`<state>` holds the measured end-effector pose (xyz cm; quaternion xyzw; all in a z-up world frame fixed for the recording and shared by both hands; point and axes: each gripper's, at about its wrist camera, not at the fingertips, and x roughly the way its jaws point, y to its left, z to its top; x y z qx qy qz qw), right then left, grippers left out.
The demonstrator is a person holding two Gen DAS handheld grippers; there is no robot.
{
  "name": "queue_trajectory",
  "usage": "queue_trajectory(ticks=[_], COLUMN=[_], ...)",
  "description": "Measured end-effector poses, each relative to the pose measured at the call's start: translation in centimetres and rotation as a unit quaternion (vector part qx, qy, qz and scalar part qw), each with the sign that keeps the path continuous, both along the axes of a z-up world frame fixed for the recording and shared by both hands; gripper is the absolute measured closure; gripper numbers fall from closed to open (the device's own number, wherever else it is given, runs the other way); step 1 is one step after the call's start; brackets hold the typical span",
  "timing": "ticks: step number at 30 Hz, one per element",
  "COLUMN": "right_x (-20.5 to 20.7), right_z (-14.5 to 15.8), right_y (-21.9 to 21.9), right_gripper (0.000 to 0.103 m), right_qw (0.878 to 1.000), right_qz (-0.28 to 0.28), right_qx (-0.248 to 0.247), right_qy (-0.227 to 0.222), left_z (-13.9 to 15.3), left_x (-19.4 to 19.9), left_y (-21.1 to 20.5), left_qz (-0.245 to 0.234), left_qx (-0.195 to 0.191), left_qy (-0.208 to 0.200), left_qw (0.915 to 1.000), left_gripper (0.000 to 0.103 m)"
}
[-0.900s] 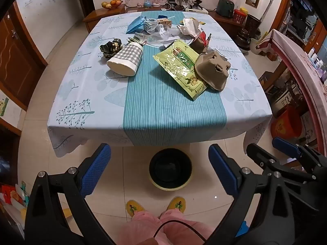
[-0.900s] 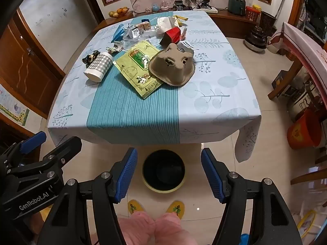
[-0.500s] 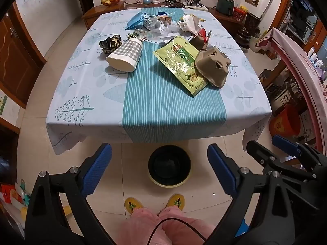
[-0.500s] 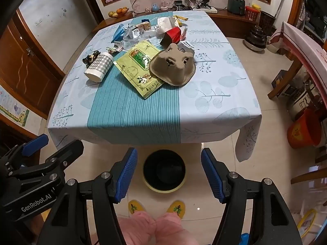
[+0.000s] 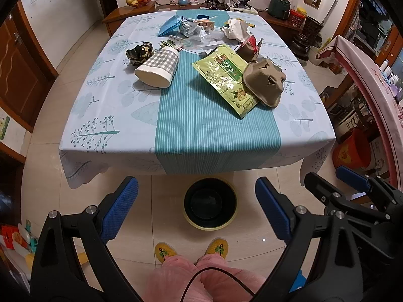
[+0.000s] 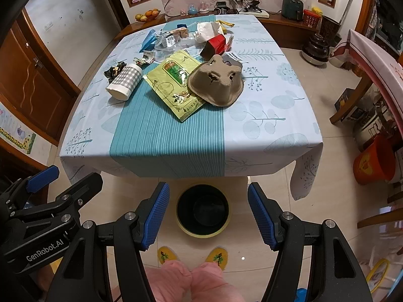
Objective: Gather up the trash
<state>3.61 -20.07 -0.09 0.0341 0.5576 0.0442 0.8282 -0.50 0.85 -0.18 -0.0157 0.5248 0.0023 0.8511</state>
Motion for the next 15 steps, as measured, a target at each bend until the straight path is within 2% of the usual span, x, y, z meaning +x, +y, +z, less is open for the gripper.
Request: queue_trajectory(ticks=[15], right_x=[-0.27], right_z=[-0.07], right_y=[0.08], right_gripper=[0.037], right_qw=[1.000], right_qz=[0.000], right_qx=[-0.002], right_qy=[-0.001], left_z=[0.03], left_x=[0.00], left_y=[0.12], left_qz=[-0.001], left_qx=[0.000], left_qy=[0.000], left_qw=[1.0000], left_gripper=[0.010])
